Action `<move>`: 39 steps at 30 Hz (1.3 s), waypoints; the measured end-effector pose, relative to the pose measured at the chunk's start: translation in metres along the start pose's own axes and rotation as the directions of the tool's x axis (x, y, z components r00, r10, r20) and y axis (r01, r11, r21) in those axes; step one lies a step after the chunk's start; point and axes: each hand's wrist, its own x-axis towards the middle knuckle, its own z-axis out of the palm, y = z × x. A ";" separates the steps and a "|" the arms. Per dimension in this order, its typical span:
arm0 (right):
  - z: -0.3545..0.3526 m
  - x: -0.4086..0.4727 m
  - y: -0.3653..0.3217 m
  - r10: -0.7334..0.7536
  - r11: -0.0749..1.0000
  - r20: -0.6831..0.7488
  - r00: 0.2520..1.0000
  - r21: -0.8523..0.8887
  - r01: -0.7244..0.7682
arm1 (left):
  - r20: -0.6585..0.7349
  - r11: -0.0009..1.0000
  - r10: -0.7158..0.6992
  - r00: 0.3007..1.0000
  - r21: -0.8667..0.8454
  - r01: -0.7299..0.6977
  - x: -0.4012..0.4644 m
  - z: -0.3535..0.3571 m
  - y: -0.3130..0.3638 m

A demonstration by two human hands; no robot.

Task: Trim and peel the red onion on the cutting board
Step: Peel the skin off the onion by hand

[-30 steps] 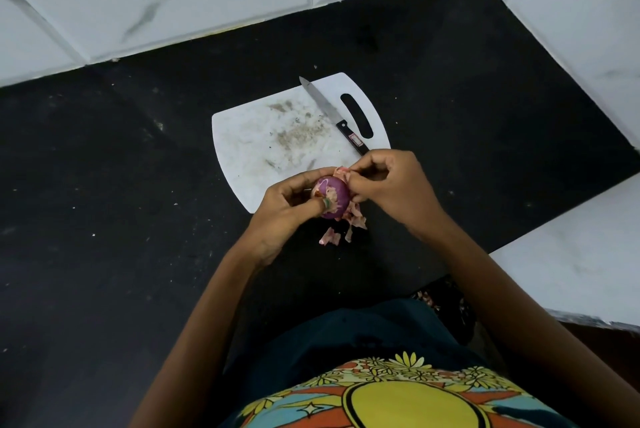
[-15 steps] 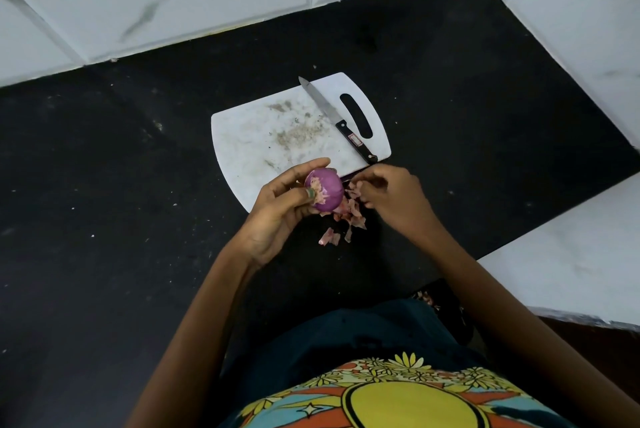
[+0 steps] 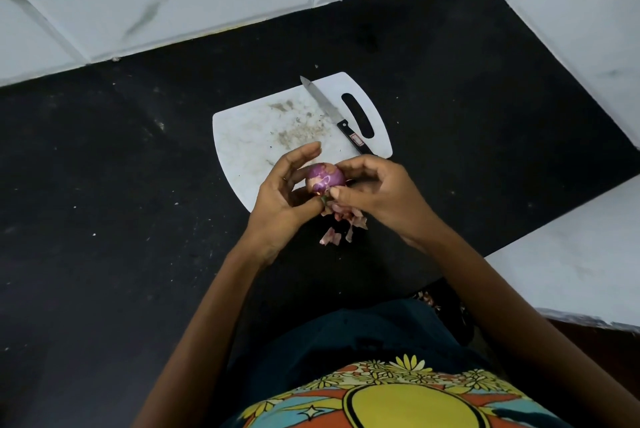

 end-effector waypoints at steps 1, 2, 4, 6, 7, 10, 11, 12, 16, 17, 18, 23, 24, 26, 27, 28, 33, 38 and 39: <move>0.001 -0.001 0.001 -0.023 1.000 -0.014 1.000 -0.001 0.023 | -0.011 1.000 -0.011 1.000 -0.006 0.010 0.001 0.000 0.000; 0.003 -0.002 0.001 -0.043 0.999 -0.038 0.998 0.004 0.043 | -0.019 0.999 -0.038 0.999 -0.019 0.038 0.001 0.000 -0.001; 0.006 -0.003 0.002 -0.082 0.996 -0.085 0.993 0.013 0.084 | -0.012 0.985 -0.146 0.989 -0.095 0.145 0.001 0.000 -0.003; 0.009 -0.004 0.002 -0.107 0.994 -0.111 0.988 0.014 0.109 | 0.035 0.939 -0.259 0.965 -0.227 0.260 0.000 0.000 -0.004; 0.009 -0.004 0.003 -0.114 0.993 -0.117 0.987 0.013 0.117 | 0.052 0.916 -0.288 0.956 -0.275 0.291 0.000 0.001 -0.004; 0.011 -0.004 0.004 -0.124 0.992 -0.106 0.987 -0.030 0.122 | 0.026 0.917 -0.285 0.958 -0.283 0.281 0.000 0.006 -0.003; 0.011 -0.004 0.004 -0.128 0.991 -0.094 0.987 -0.054 0.123 | 0.016 0.924 -0.276 0.961 -0.271 0.270 0.000 0.007 -0.003; 0.010 -0.004 0.003 -0.131 0.989 -0.084 0.988 -0.082 0.125 | 0.010 0.929 -0.267 0.964 -0.264 0.260 0.000 0.008 -0.003; 0.002 -0.003 -0.003 -0.112 0.982 -0.057 0.992 -0.161 0.101 | -0.021 0.941 -0.233 0.972 -0.258 0.220 -0.001 0.003 -0.005; 0.001 -0.003 -0.005 -0.112 0.981 -0.059 0.992 -0.163 0.101 | -0.028 0.945 -0.222 0.975 -0.250 0.209 -0.001 0.002 -0.005; 0.000 -0.003 -0.007 -0.124 0.978 -0.060 0.990 -0.175 0.111 | -0.032 0.951 -0.211 0.977 -0.239 0.197 0.000 0.001 -0.005; 0.002 -0.003 -0.018 -0.179 0.952 -0.046 0.983 -0.261 0.161 | -0.032 0.972 -0.162 0.986 -0.178 0.154 0.000 0.000 -0.004; 0.003 -0.003 -0.019 -0.184 0.948 -0.049 0.982 -0.274 0.164 | -0.030 0.973 -0.158 0.987 -0.175 0.151 0.000 -0.001 -0.004; 0.002 -0.002 -0.020 -0.191 0.940 -0.054 0.980 -0.297 0.167 | -0.024 0.976 -0.149 0.989 -0.162 0.143 0.000 -0.002 -0.003; 0.002 -0.002 -0.021 -0.194 0.935 -0.058 0.979 -0.312 0.167 | -0.019 0.978 -0.145 0.989 -0.156 0.140 0.001 -0.002 -0.003; 0.002 -0.002 -0.021 -0.198 0.930 -0.062 0.978 -0.327 0.167 | -0.014 0.978 -0.142 0.990 -0.153 0.139 0.001 -0.002 -0.003; -0.003 0.001 -0.021 -0.252 0.906 -0.132 0.959 -0.381 0.186 | 0.003 0.981 -0.140 0.990 -0.133 0.139 0.002 -0.002 -0.006; -0.002 -0.002 -0.020 -0.204 0.924 -0.090 0.975 -0.348 0.161 | 0.001 0.993 -0.102 0.995 -0.058 0.102 0.002 -0.004 -0.002; -0.001 -0.002 -0.019 -0.195 0.927 -0.092 0.977 -0.343 0.153 | 0.003 0.995 -0.093 0.996 -0.034 0.094 0.002 -0.005 -0.002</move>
